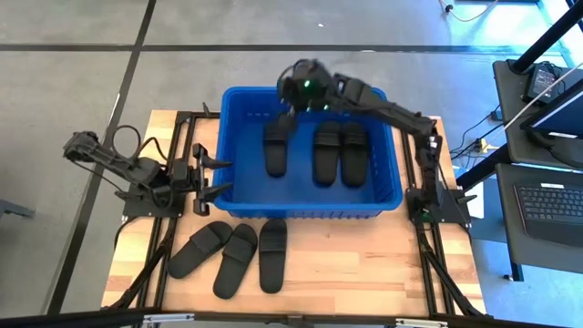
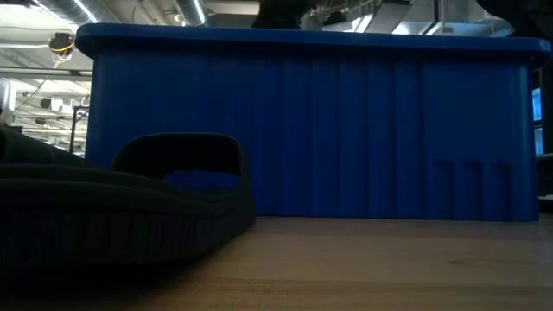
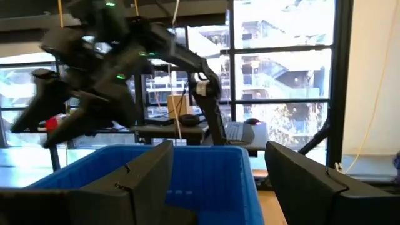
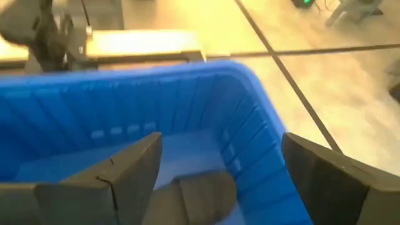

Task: Pick and place slides into bin
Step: Put the black slide into the blue bin

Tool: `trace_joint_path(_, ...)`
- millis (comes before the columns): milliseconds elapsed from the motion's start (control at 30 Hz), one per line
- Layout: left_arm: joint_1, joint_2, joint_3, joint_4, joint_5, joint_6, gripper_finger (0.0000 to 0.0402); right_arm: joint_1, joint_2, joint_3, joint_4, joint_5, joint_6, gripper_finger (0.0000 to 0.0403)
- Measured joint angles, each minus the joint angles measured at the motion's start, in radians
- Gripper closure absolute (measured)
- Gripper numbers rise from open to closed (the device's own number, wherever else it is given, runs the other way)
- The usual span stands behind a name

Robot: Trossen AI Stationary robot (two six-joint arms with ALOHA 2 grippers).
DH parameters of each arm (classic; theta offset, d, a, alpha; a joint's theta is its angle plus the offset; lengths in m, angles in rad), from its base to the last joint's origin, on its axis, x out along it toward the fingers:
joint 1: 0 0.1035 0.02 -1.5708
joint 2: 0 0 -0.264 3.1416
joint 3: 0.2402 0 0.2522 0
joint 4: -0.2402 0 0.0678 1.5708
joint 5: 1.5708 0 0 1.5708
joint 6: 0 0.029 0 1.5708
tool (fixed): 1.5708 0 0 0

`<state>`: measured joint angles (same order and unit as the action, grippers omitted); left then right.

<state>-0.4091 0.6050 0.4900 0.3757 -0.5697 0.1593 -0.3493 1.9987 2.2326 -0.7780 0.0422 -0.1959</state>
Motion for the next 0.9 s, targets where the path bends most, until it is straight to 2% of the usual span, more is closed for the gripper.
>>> trace_joint_path(100,-0.016,0.007,0.003,-0.013,-0.026,0.001,0.0153,-0.067,-0.027,-0.074,0.111,-0.083,0.013,0.0076)
trace_joint_path(267,-0.048,0.010,0.004,-0.038,-0.083,0.000,0.0153,-0.144,-0.108,-0.244,0.320,-0.083,0.036,0.0076)
trace_joint_path(400,-0.063,0.011,0.004,-0.050,-0.121,0.000,0.0153,-0.185,-0.214,-0.420,0.361,-0.079,0.067,0.0076)
trace_joint_path(667,-0.063,0.015,0.004,-0.047,-0.185,0.001,0.0153,-0.191,-0.562,-0.837,0.458,-0.027,0.105,0.0076)
trace_joint_path(900,-0.063,0.106,0.004,-0.039,-0.288,0.035,0.0153,-0.183,-0.926,-1.124,0.475,0.016,0.161,0.0076)
